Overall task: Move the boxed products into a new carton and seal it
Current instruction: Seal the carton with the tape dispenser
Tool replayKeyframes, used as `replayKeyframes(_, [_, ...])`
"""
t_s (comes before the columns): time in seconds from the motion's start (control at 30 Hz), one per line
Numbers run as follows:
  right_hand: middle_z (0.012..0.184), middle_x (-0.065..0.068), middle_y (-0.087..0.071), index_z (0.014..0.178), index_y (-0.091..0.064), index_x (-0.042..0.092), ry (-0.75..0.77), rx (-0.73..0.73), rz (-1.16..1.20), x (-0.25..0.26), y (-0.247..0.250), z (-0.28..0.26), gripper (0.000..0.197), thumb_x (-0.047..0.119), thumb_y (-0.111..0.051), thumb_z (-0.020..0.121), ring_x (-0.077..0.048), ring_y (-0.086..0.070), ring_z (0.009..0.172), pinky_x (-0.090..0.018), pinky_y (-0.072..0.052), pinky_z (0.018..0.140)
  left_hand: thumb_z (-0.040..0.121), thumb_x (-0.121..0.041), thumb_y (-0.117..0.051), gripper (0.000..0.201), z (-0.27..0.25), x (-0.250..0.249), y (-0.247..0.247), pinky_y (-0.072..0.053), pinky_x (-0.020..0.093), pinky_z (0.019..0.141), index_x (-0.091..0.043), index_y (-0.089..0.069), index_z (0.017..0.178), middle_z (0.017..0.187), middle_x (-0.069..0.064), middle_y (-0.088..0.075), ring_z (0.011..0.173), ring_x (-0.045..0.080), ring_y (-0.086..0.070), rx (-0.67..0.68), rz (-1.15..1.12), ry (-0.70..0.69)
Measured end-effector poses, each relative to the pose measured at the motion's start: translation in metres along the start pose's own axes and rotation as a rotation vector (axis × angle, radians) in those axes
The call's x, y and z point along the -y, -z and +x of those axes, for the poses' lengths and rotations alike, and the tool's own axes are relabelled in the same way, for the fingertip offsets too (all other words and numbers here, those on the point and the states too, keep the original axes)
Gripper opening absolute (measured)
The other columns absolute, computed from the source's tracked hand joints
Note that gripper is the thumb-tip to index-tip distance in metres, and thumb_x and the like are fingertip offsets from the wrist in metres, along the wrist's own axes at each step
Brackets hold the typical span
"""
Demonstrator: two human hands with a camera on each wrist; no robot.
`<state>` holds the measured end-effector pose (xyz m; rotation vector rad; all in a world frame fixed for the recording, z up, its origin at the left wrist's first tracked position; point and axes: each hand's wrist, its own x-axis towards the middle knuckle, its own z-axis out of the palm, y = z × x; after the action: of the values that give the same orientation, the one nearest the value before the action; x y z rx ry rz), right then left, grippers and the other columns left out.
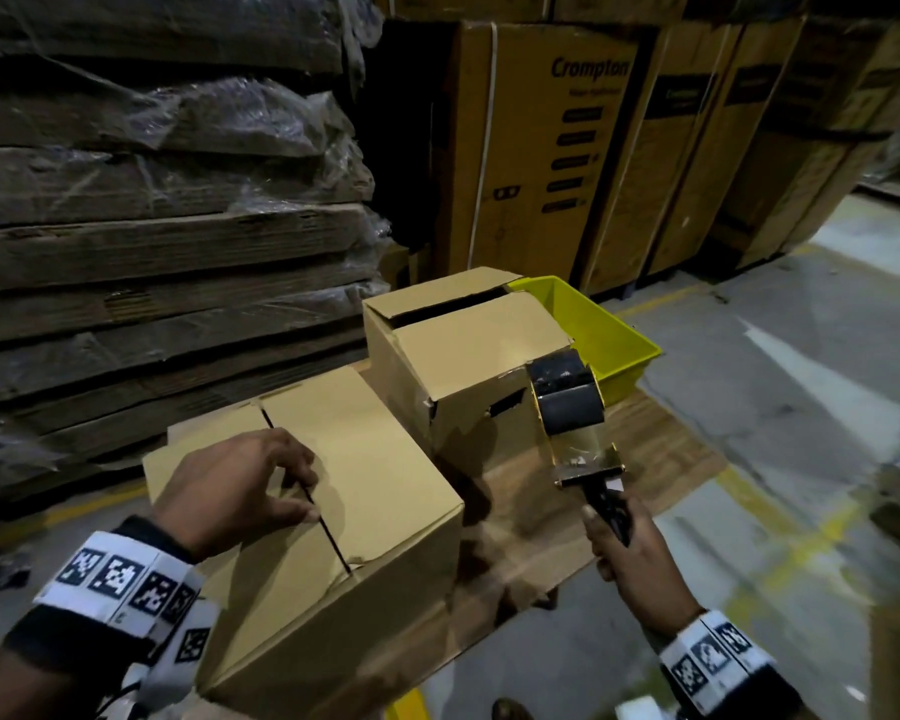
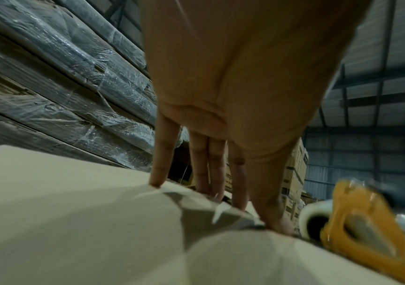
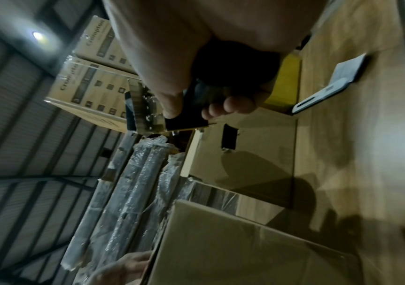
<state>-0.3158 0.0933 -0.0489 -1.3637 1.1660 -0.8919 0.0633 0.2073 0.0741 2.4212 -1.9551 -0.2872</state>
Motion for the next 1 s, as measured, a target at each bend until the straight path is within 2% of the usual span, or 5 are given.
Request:
replayKeyframes(0.23, [0.077,-0.008,-0.060,0.118,-0.053,0.008,0.091,0.238,0.131,0.059,-0.026,-0.033,0.061,0.052,-0.070,0.080,-0.021,-0.051,0.062,-0.032,-0.048,0.055,0.073,-0.069,-0.068,0.034,-0.008,0.011,-0.010,-0.045,0.015,0.063,-0.046,-0.069,0.098,0.116,-0.031,-0.058,0.095,-0.007,-0.055,-0.064,-0.002,-0.040])
replayKeyframes(0.47, [0.093,-0.023,-0.061,0.117,-0.056,0.003,0.087,0.515,0.202,0.109,-0.057,-0.036,0.031,0.014,-0.050,0.089,-0.018,-0.054,0.062,-0.023,-0.046,0.050,0.084,-0.057,-0.065,0.024,-0.013,0.007,-0.015,-0.051,0.019,0.068,-0.044,-0.068,0.104,0.114,-0.026,-0.056,0.094,-0.003,-0.057,-0.117,-0.028,-0.052])
replayKeyframes(0.73, [0.093,-0.009,-0.060,0.117,-0.053,0.002,-0.005,0.780,0.206,0.127,-0.099,-0.016,0.029,0.024,-0.052,0.097,-0.014,-0.054,0.070,-0.027,-0.046,0.059,0.092,-0.033,-0.064,0.028,-0.020,0.010,-0.023,-0.052,0.019,0.081,-0.040,-0.065,0.119,0.122,-0.021,-0.052,0.106,0.000,-0.054,-0.177,-0.152,-0.087])
replayKeyframes(0.87, [0.099,-0.011,-0.060,0.122,-0.051,0.007,0.020,0.827,0.167,0.139,-0.115,-0.009,0.040,0.022,-0.061,0.086,-0.015,-0.057,0.079,-0.029,-0.049,0.068,0.086,-0.022,-0.070,0.034,-0.024,0.010,-0.030,-0.050,0.011,0.071,-0.035,-0.066,0.118,0.124,-0.014,-0.053,0.095,0.002,-0.058,-0.208,-0.198,-0.099])
replayKeyframes(1.0, [0.112,-0.018,-0.060,0.120,-0.047,0.005,0.011,0.799,0.096,0.150,-0.130,0.006,0.047,0.006,-0.073,0.081,-0.021,-0.066,0.080,-0.039,-0.058,0.072,0.069,-0.026,-0.088,0.034,-0.026,0.007,-0.028,-0.030,-0.004,0.062,-0.036,-0.064,0.091,0.101,-0.016,-0.059,0.079,-0.002,-0.048,-0.275,-0.132,-0.098])
